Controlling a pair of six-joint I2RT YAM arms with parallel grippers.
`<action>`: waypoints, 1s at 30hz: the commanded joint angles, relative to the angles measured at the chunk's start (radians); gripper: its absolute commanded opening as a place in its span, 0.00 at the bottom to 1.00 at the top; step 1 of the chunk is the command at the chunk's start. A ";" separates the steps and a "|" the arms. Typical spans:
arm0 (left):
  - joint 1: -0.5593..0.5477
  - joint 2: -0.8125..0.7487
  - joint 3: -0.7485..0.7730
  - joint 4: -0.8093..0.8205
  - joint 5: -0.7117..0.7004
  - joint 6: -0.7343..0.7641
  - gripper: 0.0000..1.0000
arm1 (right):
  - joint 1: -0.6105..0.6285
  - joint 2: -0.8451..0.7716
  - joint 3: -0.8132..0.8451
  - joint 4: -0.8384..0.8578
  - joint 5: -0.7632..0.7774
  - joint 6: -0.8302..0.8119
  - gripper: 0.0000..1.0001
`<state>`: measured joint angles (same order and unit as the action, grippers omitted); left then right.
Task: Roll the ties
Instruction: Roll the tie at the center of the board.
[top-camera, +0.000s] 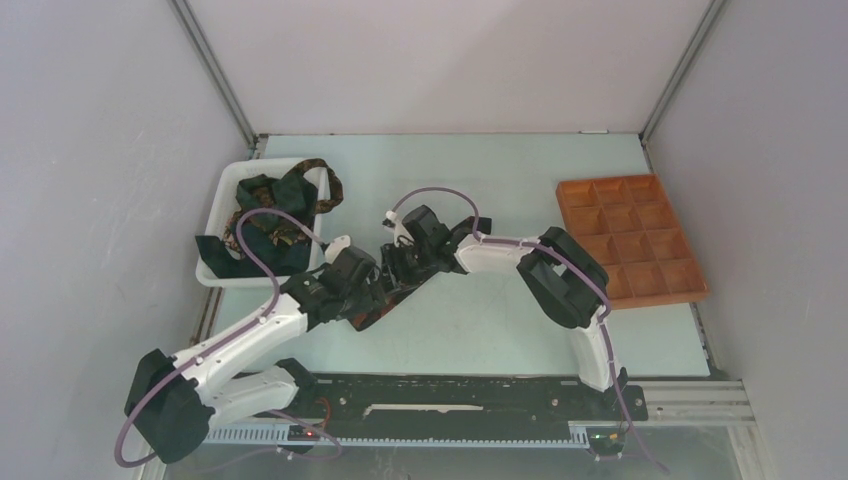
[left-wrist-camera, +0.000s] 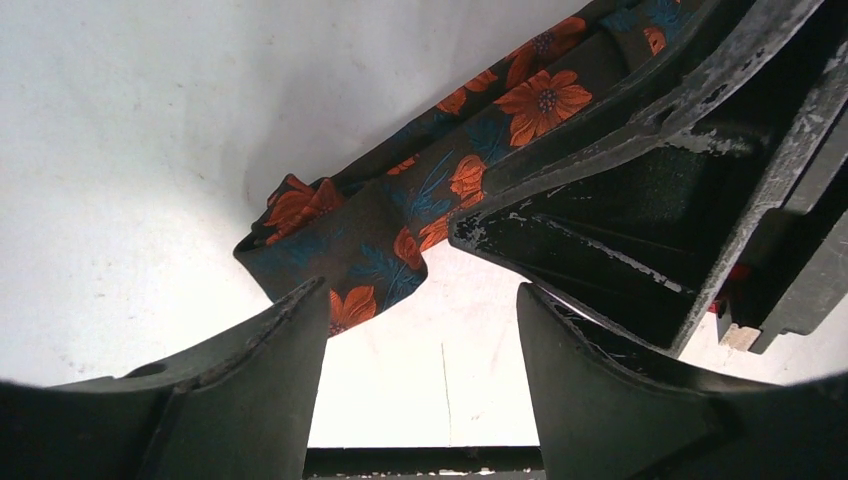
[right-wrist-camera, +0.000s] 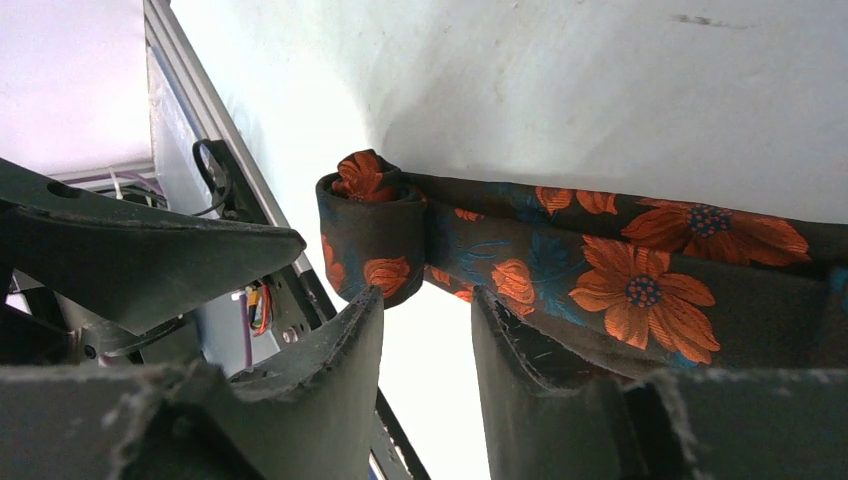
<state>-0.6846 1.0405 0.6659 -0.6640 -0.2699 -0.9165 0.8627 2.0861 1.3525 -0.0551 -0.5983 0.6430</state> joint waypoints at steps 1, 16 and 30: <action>-0.004 -0.067 0.027 -0.039 -0.047 0.002 0.75 | 0.017 -0.070 0.000 0.045 -0.026 -0.014 0.41; -0.004 -0.403 -0.090 -0.182 -0.107 -0.045 0.75 | 0.062 -0.077 0.051 0.063 -0.039 0.003 0.33; -0.004 -0.469 -0.165 -0.165 -0.099 -0.119 0.73 | 0.106 0.024 0.176 -0.041 -0.019 -0.019 0.17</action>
<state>-0.6849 0.5961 0.5205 -0.8406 -0.3485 -0.9936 0.9722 2.0762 1.4899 -0.0715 -0.6247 0.6373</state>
